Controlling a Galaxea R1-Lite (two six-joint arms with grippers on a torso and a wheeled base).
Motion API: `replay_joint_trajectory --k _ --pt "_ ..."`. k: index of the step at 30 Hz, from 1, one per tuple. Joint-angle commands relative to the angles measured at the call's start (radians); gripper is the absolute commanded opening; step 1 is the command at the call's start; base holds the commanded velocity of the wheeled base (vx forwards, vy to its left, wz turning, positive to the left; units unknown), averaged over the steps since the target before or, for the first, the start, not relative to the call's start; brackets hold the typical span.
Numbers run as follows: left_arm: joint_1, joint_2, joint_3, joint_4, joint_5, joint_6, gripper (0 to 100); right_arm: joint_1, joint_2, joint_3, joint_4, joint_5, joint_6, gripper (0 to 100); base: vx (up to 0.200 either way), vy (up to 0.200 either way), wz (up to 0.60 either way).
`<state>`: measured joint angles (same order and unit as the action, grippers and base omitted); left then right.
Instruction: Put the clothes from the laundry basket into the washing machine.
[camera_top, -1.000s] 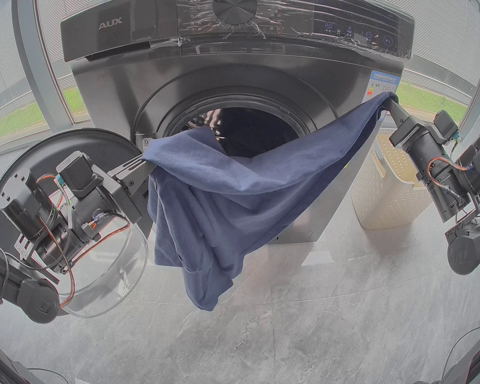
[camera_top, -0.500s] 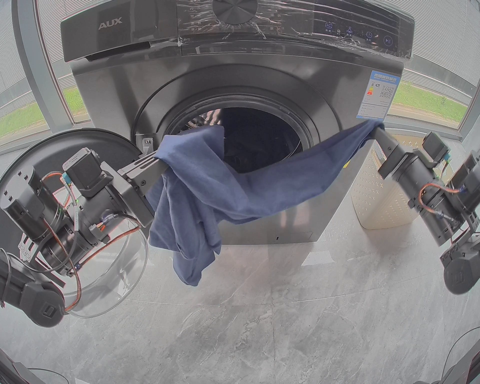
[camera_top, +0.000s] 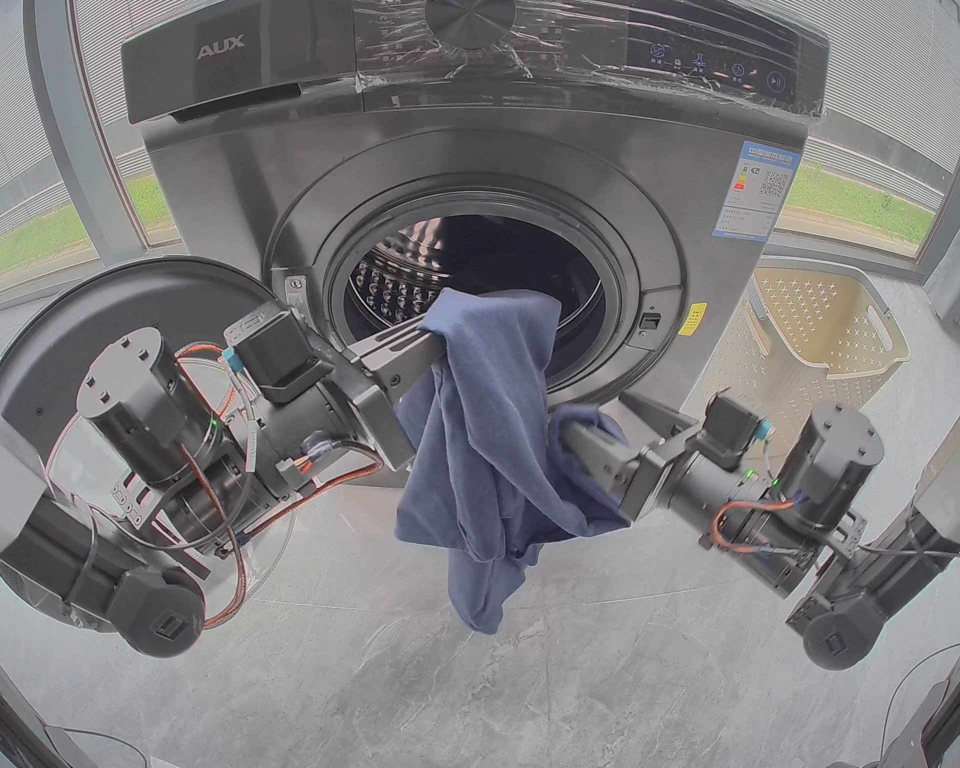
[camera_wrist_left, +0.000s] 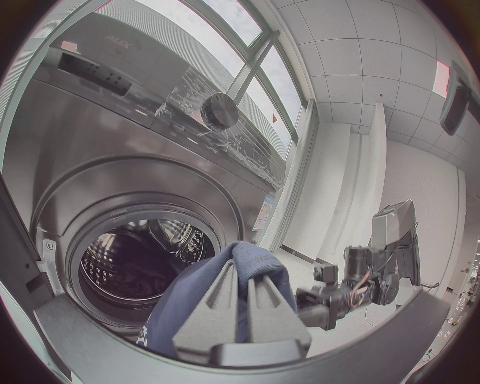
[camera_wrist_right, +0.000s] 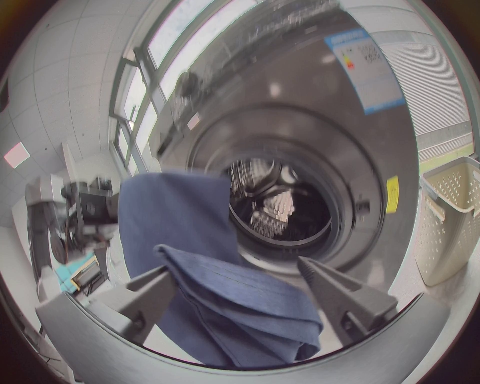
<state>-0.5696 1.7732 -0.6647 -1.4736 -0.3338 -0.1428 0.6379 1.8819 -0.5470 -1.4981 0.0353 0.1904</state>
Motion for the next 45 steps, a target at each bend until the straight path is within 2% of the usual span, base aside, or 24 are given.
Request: replay_joint_trajectory --k 1,3,10,13,20,21,25,27,31,34,37,39,40,45 --pt "-0.006 0.022 -0.013 -0.008 0.009 -0.003 0 0.026 0.125 0.056 0.024 0.001 -0.037 100 0.000 0.000 0.00" --pt "-0.006 0.023 -0.019 -0.010 0.010 -0.003 0 0.026 0.163 0.076 0.024 0.001 -0.051 100 0.000 0.000 0.00" --pt "-0.004 0.022 -0.039 -0.011 0.012 -0.004 0 0.026 0.270 0.142 0.007 0.001 -0.052 100 0.000 0.000 0.00" --pt "-0.006 0.022 -0.039 -0.011 0.012 -0.006 0 0.026 0.283 0.131 -0.010 0.001 -0.051 100 0.000 0.000 0.00" --pt "-0.006 0.017 -0.032 -0.013 0.010 -0.006 0 0.060 0.272 -0.017 -0.042 0.012 -0.049 100 0.000 0.000 0.00" --pt "-0.006 0.017 -0.029 -0.013 0.010 -0.006 0 0.069 0.272 -0.070 -0.042 0.012 -0.051 100 0.000 0.000 0.00" --pt "-0.012 0.015 -0.027 -0.019 0.010 -0.006 0 0.077 0.287 -0.179 -0.033 0.015 -0.052 100 0.000 0.000 0.00" --pt "-0.019 0.015 -0.027 -0.024 0.010 -0.006 0 0.077 0.304 -0.205 -0.028 0.015 -0.052 100 0.000 0.000 0.00" --pt "-0.039 -0.006 -0.024 -0.036 0.010 -0.006 0 0.062 0.396 -0.323 -0.021 0.015 -0.054 100 0.000 0.000 0.00" --pt "-0.058 -0.021 -0.019 -0.036 0.009 -0.015 0 0.057 0.439 -0.384 -0.010 0.015 -0.054 100 0.000 0.000 0.00" --pt "-0.096 -0.055 0.000 -0.036 0.009 -0.069 0 0.059 0.499 -0.472 -0.010 0.023 -0.055 100 0.000 0.000 0.00" --pt "-0.102 -0.064 0.007 -0.036 0.009 -0.089 0 0.060 0.520 -0.505 -0.013 0.026 -0.055 100 0.000 0.000 0.00" --pt "-0.101 -0.066 0.005 -0.036 0.009 -0.092 0 0.060 0.528 -0.514 -0.019 0.025 -0.055 0 0.000 0.000 0.00" --pt "-0.067 -0.054 0.007 -0.033 0.015 -0.093 0 0.054 0.519 -0.518 -0.037 0.023 -0.054 0 0.000 0.000 0.00"
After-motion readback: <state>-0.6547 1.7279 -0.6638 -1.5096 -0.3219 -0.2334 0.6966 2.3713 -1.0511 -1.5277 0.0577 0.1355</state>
